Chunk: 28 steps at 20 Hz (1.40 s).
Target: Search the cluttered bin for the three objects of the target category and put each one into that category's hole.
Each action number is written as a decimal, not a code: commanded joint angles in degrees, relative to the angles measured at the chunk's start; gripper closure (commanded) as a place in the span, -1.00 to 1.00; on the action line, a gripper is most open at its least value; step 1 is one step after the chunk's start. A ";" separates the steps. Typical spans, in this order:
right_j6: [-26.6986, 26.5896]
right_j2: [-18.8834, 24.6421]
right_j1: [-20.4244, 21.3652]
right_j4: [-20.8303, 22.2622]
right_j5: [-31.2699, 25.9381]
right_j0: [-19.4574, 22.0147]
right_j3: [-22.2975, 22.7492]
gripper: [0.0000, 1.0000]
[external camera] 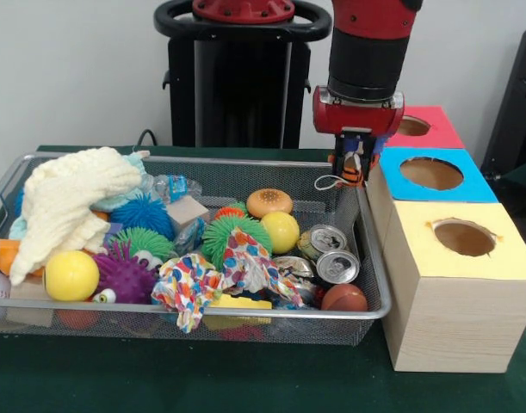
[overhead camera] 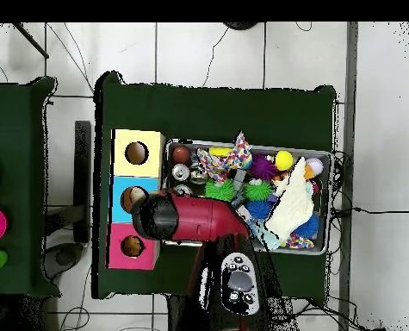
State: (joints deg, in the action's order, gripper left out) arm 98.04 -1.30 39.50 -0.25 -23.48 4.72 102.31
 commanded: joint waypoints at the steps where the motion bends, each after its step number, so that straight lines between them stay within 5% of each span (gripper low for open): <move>1: 7.32 9.75 3.08 -2.18 7.00 3.87 4.25 1.00; 14: 6.75 8.69 3.54 -1.23 4.45 3.12 2.30 1.00; 22: 1.68 14.86 -3.05 4.61 14.55 9.47 0.00 1.00; 28: -1.54 13.62 -5.05 11.33 17.06 11.33 -4.83 1.00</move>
State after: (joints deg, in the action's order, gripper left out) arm 98.04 8.15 38.48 4.67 -10.17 13.13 101.24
